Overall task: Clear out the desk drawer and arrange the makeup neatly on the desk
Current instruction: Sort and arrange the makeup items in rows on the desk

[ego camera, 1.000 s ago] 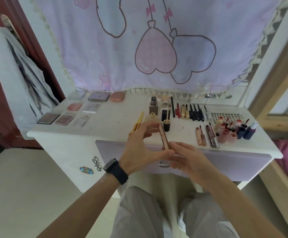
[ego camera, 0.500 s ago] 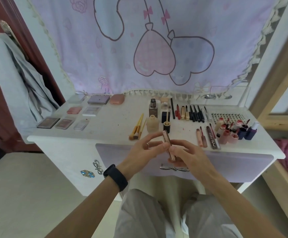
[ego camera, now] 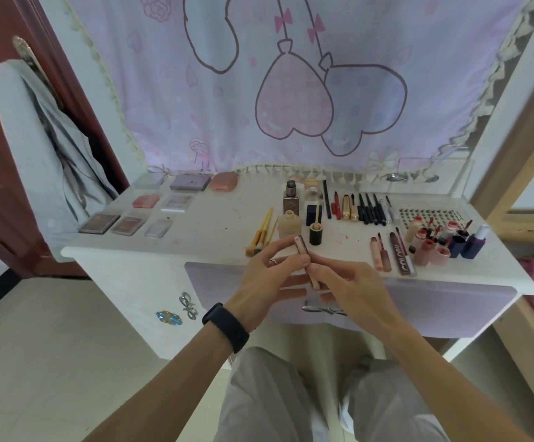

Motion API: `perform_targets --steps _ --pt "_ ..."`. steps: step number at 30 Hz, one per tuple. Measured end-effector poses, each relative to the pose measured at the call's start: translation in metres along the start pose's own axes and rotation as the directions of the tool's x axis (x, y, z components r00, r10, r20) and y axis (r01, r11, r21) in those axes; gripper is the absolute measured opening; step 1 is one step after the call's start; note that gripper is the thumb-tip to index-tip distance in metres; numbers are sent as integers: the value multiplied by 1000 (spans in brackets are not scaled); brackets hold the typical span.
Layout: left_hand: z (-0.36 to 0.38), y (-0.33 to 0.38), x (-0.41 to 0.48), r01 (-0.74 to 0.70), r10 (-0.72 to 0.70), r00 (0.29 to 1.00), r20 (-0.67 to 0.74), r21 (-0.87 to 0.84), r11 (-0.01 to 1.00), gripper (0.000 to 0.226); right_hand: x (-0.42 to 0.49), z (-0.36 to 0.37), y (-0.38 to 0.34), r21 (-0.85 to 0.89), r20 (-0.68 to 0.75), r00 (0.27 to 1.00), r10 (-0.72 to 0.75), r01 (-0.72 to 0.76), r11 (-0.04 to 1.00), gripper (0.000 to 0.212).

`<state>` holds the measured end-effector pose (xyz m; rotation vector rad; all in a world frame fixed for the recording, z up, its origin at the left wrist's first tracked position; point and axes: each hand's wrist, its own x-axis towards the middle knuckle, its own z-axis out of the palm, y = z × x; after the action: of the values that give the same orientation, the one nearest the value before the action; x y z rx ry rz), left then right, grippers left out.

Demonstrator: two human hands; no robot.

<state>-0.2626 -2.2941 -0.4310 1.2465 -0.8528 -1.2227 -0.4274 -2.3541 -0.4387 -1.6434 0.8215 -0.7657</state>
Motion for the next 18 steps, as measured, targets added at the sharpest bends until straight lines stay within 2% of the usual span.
perform_targets --steps 6,10,14,18 --pt "-3 -2 -2 -45 44 998 -51 -19 999 38 -4 2 -4 -5 16 992 -121 122 993 24" --pt "-5 -1 -3 -56 53 998 -42 -59 997 39 -5 10 -2 -112 -35 979 -201 196 974 27" --pt "-10 -5 -6 -7 8 1000 3 -244 970 44 3 7 3 -158 -174 959 -222 195 968 25" --pt "-17 -14 -7 38 -31 999 24 -411 911 30 5 11 5 -263 -198 946 -257 201 944 25"
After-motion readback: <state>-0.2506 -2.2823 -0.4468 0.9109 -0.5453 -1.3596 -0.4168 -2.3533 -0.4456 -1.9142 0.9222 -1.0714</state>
